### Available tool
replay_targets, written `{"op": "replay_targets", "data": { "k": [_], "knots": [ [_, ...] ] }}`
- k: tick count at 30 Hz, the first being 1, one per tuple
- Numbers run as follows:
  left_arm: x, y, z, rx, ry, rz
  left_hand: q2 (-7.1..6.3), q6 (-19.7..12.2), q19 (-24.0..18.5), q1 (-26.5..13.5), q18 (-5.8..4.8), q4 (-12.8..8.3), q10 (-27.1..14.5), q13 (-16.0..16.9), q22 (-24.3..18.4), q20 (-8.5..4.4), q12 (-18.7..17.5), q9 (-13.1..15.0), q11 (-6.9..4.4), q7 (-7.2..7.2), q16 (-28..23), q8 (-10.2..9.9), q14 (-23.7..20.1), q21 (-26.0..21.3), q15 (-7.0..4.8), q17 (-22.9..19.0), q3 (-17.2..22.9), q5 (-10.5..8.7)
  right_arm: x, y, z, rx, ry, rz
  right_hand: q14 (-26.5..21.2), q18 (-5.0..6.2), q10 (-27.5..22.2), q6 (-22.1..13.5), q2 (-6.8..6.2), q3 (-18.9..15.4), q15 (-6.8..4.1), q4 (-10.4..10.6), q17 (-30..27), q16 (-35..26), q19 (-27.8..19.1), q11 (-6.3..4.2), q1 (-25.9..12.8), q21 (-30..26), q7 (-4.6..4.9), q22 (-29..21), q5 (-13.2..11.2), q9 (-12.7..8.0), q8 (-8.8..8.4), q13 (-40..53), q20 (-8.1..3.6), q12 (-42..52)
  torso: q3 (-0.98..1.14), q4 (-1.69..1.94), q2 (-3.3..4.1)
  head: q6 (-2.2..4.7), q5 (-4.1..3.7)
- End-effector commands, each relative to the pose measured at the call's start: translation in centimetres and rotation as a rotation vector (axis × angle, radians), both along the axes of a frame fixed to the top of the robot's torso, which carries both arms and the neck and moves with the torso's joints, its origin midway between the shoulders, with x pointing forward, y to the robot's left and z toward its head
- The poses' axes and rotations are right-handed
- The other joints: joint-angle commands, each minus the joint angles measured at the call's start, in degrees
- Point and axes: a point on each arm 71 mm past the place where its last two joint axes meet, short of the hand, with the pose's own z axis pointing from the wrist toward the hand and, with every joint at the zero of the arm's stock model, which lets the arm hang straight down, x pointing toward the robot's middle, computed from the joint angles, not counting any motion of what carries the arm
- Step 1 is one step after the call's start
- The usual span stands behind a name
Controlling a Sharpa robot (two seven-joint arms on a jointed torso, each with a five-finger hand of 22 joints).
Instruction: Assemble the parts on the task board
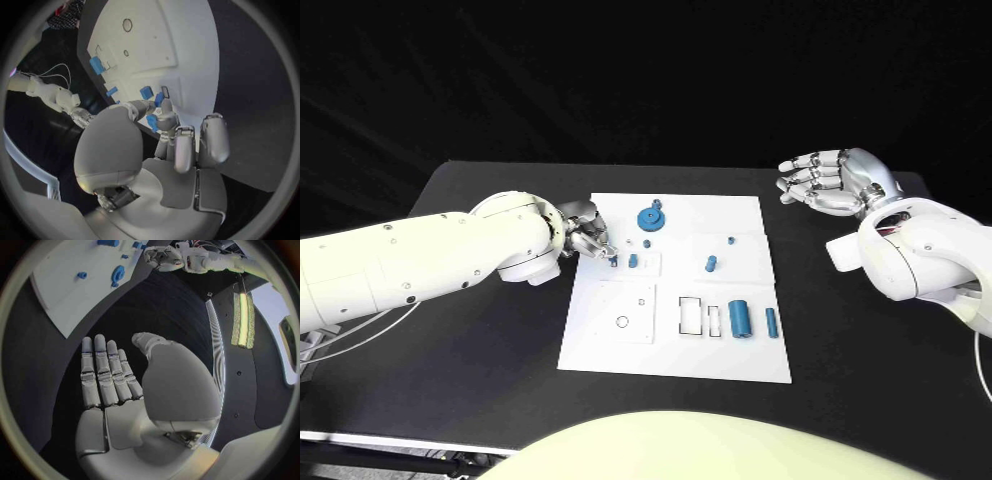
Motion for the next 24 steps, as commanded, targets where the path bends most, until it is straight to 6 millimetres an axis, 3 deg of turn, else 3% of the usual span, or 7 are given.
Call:
{"op": "replay_targets", "data": {
  "k": [1,24],
  "knots": [
    [0.05,-0.24,0.04,0.001,-0.015,-0.018,0.15,0.3,0.2,0.3,-0.63,-12.4,0.4,0.1,0.0,-0.01,0.3,0.1,0.05,-0.07,-0.4,0.1,5.6,0.3,-0.32,13.8,12.6,0.31,-0.02,0.14,0.01,0.001,-0.002,0.014,-0.2,0.61,-0.3,-0.4,0.06,0.0,-0.03,-0.3,-0.1,-0.3,-0.3,0.09,-0.5,-0.2,2.8,-0.1,0.4,-0.1,0.37,0.0,-0.04,0.1,-0.03,-0.03,0.06,-0.08,0.13],
    [0.02,-0.49,-0.47,0.037,-0.027,-0.053,0.12,0.4,0.3,0.1,-0.65,-12.5,0.4,0.0,0.1,-0.06,0.2,0.1,0.02,-0.1,-0.4,0.1,5.6,0.4,-0.35,13.8,12.7,0.5,0.0,0.21,-0.02,0.001,0.001,0.018,-0.1,0.64,-0.4,-0.4,0.1,0.0,-0.03,-0.3,-0.2,-0.5,-0.4,0.09,-0.6,-0.2,2.8,-0.4,0.4,-0.1,0.43,-0.3,0.0,0.2,-0.03,0.04,0.03,-0.33,0.06]
  ]
}}
